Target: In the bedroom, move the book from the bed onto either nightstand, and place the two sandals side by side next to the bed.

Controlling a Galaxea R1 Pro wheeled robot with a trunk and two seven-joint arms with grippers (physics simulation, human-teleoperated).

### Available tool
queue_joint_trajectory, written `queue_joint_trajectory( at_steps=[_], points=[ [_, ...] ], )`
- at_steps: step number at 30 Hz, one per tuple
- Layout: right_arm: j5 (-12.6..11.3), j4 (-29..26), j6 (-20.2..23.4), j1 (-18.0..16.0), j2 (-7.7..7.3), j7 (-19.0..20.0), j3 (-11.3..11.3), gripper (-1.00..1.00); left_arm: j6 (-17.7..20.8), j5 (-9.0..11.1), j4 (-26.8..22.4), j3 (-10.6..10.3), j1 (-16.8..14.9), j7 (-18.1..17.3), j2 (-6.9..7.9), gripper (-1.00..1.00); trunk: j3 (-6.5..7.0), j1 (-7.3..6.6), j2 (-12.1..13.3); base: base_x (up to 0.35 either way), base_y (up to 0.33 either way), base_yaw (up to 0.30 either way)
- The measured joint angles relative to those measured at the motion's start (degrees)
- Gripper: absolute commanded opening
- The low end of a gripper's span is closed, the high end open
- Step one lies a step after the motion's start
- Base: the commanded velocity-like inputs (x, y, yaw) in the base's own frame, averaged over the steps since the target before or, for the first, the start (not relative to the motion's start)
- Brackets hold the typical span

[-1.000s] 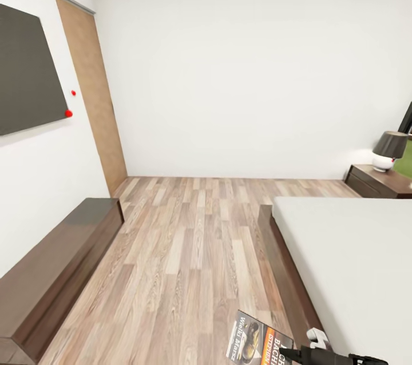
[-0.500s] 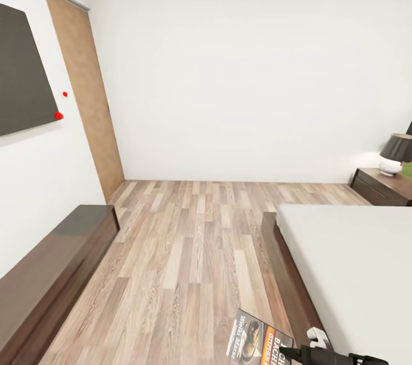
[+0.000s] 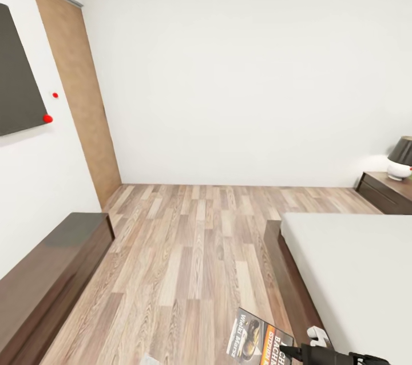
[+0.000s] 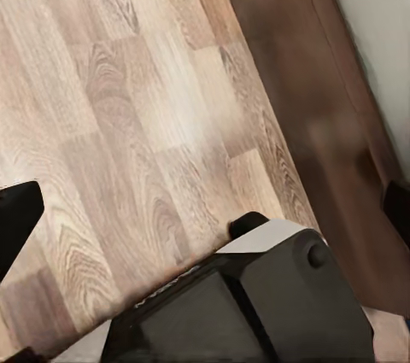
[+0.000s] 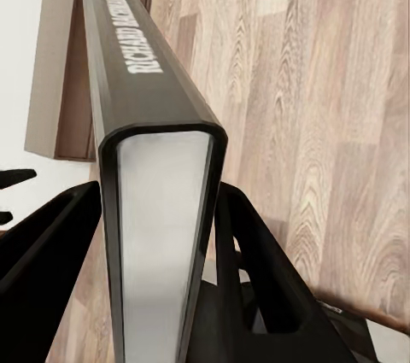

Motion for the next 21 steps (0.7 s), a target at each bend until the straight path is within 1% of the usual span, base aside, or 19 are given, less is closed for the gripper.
queue_joint_trajectory(
  at_steps=[1,2,5,21],
  points=[
    [0.00,0.00,-0.03,0.00,-0.01,-0.06,0.01,-1.00,-1.67,0.01,1.35,0.17,0.02,0.04,-0.05,1.00,0.00,0.00,0.00,0.325,0.000,0.000],
    [0.01,0.02,-0.04,0.00,0.00,-0.11,0.05,-1.00,-2.44,0.02,1.90,0.27,0.03,0.19,-0.09,1.00,0.00,0.00,0.00,0.325,0.000,0.000],
    [0.01,0.03,-0.06,0.00,0.00,-0.08,0.10,-1.00,-3.35,0.03,2.62,0.75,0.04,0.63,-0.14,1.00,0.00,0.00,0.00,0.326,0.000,0.000],
    [0.00,0.00,-0.06,0.00,0.00,-0.13,0.07,-1.00,-3.90,-0.06,3.11,1.01,0.04,1.00,-0.51,1.00,0.00,0.00,0.00,0.325,0.000,0.000]
  ],
)
